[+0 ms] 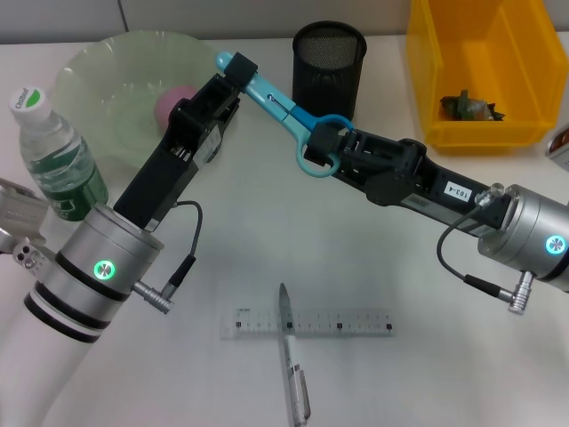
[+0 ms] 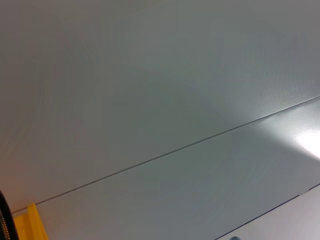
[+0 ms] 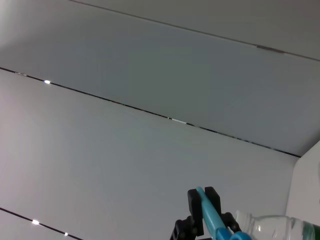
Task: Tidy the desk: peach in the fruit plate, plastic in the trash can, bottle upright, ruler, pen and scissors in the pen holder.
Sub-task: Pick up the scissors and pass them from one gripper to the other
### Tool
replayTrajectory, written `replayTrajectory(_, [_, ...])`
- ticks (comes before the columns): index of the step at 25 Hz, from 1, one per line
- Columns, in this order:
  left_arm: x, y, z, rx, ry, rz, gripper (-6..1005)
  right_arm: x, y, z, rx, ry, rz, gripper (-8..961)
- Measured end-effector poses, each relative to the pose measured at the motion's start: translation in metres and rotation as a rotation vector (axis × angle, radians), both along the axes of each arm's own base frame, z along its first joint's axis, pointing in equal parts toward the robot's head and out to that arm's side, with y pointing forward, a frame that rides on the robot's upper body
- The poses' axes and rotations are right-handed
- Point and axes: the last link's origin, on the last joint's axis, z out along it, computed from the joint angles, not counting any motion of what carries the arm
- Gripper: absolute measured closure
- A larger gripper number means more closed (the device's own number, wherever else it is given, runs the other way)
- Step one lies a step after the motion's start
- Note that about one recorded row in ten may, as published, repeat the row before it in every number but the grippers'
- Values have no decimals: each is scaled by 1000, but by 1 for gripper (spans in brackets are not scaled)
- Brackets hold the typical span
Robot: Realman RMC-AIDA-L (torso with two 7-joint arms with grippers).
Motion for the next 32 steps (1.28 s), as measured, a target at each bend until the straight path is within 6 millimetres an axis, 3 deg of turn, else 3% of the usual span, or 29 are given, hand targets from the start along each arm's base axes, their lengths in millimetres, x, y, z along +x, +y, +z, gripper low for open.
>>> replayTrajectory(10, [0,0,0,0,1,2,820,-1,1,-1,-4,-3,0,634])
replayTrajectory(18, [-1,0,0,7,12,-1,813,-2,0,-1,-4,-3,14,859])
replayTrajectory(32, [-4,0,2,-12,-13,14,801,-1,0,0,2,-4,12,862])
